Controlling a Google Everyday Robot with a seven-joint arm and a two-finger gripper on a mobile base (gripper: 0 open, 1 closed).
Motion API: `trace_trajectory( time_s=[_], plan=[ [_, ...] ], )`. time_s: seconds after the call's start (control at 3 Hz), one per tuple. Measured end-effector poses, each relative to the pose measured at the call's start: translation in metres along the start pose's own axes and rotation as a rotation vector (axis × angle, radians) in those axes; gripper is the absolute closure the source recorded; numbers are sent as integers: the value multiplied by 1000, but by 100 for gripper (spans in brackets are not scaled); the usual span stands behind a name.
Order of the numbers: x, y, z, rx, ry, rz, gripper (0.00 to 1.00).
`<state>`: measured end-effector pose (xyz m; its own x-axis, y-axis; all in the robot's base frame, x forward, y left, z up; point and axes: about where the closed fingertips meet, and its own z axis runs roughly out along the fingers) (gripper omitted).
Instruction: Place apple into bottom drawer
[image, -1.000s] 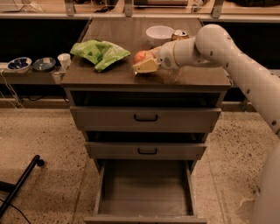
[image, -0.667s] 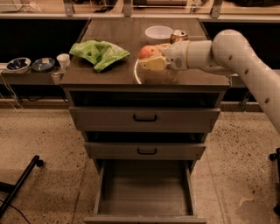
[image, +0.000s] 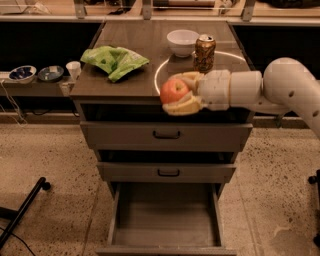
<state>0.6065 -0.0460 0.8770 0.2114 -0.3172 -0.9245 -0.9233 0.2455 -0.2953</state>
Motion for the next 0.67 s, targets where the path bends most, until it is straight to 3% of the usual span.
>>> trace_trajectory(
  time_s=[0.33, 0.67],
  plan=[
    [16, 69, 21, -129, 164, -172, 100],
    [15, 69, 21, -128, 163, -172, 100]
  ],
)
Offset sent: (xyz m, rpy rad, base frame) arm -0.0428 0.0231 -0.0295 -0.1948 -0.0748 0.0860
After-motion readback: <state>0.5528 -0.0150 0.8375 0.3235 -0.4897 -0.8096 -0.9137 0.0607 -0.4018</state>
